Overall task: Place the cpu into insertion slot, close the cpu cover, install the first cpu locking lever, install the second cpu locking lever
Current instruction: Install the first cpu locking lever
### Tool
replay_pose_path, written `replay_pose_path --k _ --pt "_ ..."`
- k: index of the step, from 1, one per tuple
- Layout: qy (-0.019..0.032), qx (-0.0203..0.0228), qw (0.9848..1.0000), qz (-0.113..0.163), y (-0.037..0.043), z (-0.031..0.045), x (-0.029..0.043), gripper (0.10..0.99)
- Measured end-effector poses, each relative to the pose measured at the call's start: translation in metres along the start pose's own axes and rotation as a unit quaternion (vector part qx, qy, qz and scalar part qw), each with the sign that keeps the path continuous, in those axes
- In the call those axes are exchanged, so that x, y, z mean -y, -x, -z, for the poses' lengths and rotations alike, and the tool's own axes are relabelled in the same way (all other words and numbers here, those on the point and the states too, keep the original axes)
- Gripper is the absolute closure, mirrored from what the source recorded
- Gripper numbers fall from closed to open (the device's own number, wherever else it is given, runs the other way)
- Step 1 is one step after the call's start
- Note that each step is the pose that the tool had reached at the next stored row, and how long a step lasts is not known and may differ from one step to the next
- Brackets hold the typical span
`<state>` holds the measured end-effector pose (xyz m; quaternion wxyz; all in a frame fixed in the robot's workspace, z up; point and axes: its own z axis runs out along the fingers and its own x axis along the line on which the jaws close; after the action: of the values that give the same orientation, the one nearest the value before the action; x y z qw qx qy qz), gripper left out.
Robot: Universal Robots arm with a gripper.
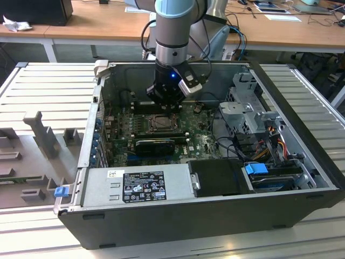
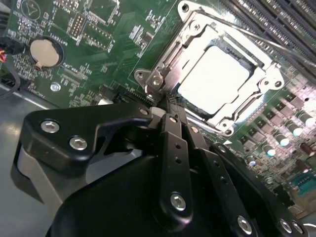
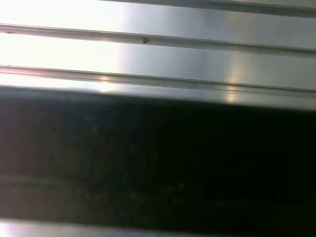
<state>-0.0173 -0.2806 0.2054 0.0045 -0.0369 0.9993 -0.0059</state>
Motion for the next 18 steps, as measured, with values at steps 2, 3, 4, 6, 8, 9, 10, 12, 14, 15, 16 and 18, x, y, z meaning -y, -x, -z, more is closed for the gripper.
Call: replay_pose_path --k 2,3,4,6,8,9,10,12,14,15,16,18 --pt "-0.0044 -0.0004 1.0000 0.000 0.0000 -0.0009 -0.0002 0.980" --pt "-0.0054 -0.0005 1.0000 0.000 0.0000 -0.0014 -0.0002 0.980" --pt "-0.0056 -0.0005 1.0000 0.000 0.0000 -0.0018 -0.0003 0.980" --pt "-0.0046 -0.0004 1.0000 0.000 0.0000 -0.0028 -0.0004 0.980" --pt "-0.0017 -0.0002 1.0000 0.000 0.0002 -0.0037 -0.0004 0.980" --pt "0.0009 0.0000 1.0000 0.000 0.0002 -0.0041 -0.0004 0.980" --pt "0.0032 0.0001 1.0000 0.000 0.0002 -0.0042 -0.0003 0.980" --pt "0.0110 0.0008 0.9999 0.000 0.0003 -0.0048 -0.0005 0.980" --pt "0.0181 0.0014 0.9998 0.000 0.0003 -0.0051 -0.0005 0.980" --pt "0.0223 0.0017 0.9998 0.000 0.0003 -0.0051 -0.0005 0.980" --pt "0.0233 0.0021 0.9997 0.000 0.0004 -0.0039 -0.0007 0.980" --pt "0.0225 0.0017 0.9997 0.000 0.0004 0.0020 -0.0004 0.980"
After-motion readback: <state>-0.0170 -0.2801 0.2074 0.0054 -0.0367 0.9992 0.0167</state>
